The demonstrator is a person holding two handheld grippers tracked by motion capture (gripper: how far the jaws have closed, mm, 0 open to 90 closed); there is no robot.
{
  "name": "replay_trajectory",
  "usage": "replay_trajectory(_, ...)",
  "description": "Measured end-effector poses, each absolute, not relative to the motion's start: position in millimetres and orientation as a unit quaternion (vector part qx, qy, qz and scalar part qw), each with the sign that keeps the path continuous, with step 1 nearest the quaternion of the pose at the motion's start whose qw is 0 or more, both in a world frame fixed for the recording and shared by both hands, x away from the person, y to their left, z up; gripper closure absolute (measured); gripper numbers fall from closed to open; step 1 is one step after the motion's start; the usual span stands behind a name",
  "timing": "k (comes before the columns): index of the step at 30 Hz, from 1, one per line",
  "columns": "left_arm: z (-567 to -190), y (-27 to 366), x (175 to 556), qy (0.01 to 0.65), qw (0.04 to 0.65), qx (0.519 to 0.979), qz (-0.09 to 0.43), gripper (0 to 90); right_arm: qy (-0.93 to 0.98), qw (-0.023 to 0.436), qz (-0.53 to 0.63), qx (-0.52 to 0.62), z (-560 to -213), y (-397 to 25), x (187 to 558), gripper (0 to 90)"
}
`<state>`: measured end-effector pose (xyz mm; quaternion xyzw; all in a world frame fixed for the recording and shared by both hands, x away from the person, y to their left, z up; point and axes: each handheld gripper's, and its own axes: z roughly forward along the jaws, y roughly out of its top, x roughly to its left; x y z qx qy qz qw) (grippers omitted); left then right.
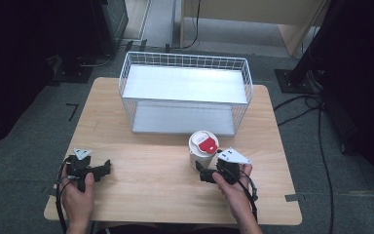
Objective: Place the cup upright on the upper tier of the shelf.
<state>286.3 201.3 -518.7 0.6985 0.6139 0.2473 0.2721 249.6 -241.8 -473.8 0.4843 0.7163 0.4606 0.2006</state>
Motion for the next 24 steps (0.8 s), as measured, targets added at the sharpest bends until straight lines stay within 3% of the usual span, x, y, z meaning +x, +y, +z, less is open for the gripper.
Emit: replay_trajectory(24, -519, 201, 287, 0.615, 0.273, 0.697, 0.248, 0.0, 0.682, 0.221, 0.495, 0.492, -484, -225, 263, 6.9)
